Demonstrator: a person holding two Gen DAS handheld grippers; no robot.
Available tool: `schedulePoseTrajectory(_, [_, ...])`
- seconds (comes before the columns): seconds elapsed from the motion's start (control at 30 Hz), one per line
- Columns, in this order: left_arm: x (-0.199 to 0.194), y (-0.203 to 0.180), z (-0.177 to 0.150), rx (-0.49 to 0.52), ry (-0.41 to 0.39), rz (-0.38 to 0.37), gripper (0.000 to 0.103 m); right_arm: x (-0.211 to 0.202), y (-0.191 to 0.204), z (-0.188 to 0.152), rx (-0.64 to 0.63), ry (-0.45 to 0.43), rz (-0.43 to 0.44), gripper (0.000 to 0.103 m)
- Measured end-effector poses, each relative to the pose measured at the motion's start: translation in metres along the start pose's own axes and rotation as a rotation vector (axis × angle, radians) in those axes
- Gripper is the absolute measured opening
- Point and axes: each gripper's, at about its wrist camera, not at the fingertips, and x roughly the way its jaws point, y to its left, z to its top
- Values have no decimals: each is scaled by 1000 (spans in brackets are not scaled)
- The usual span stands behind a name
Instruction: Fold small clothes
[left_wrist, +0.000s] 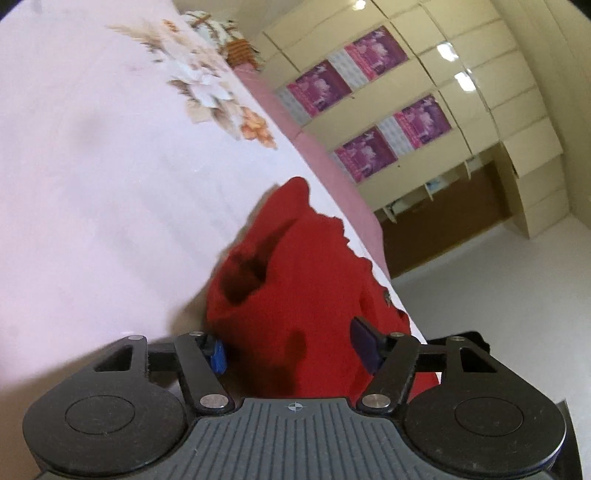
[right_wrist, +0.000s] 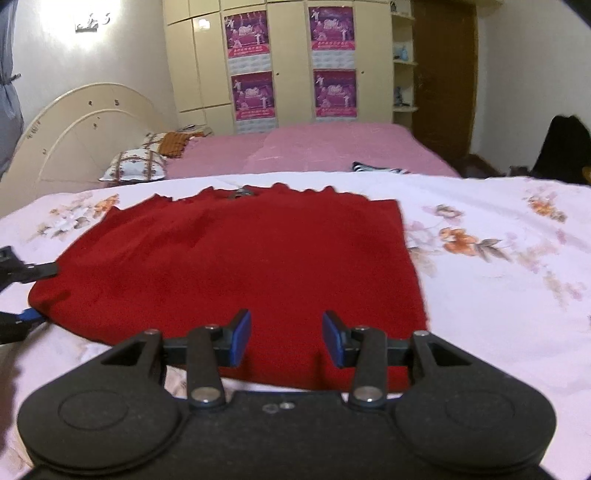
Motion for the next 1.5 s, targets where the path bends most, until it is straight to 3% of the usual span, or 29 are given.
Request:
schedulePoseTrajectory(0.03, [8, -1, 5, 8, 4, -8, 66, 4, -1, 4, 28, 1, 34, 28])
schedulePoseTrajectory(0.1, [19, -3, 12, 9, 3, -17, 66, 13, -1, 11, 64, 10, 88, 6])
schedulePoseTrajectory(0.23, [36, -10, 21, 27, 7, -12, 63, 39, 10, 27, 69, 15, 134, 6])
schedulePoseTrajectory(0.33, [50, -9, 27, 26, 31, 50, 21, 56, 22, 38, 54, 15, 157, 6])
schedulePoseTrajectory(0.4, [52, -5, 30, -5, 31, 27, 20, 67, 31, 44, 43, 18, 170, 6])
schedulePoseTrajectory(0.53, [52, -11, 29, 52, 25, 43, 19, 86, 48, 47, 1, 41, 183, 5])
schedulePoseTrajectory(0.6, [40, -14, 29, 23, -15, 13, 17, 93, 54, 46, -20, 58, 186, 5])
schedulePoseTrajectory(0.67, [30, -16, 28, 18, -55, -24, 17, 105, 61, 41, -80, 106, 135, 2])
schedulePoseTrajectory(0.73, [39, -11, 26, 34, -8, 46, 17, 106, 59, 36, -97, 89, 128, 0])
schedulePoseTrajectory(0.87, [43, -7, 29, 13, 11, 41, 17, 105, 57, 36, -98, 99, 127, 0])
schedulePoseTrajectory(0.97, [35, -32, 34, 79, -9, 0, 17, 106, 54, 34, -85, 87, 132, 0])
schedulePoseTrajectory(1.1, [29, -95, 37, 188, -3, -91, 17, 105, 52, 37, -74, 85, 145, 0])
schedulePoseTrajectory(1.13, [32, -113, 35, 223, 13, -104, 17, 102, 47, 38, -40, 80, 170, 0])
schedulePoseTrajectory(1.2, [42, -148, 25, 301, 51, -117, 17, 92, 23, 40, 97, 63, 212, 11])
schedulePoseTrajectory(1.3, [67, -191, -7, 421, 126, -119, 17, 64, -34, 38, 343, 14, 221, 22])
schedulePoseTrajectory(1.43, [110, -221, -63, 513, 275, -84, 17, 29, -107, 29, 558, 2, 224, 32])
schedulePoseTrajectory(1.5, [128, -226, -89, 543, 352, -74, 22, 13, -132, 26, 614, -13, 220, 42])
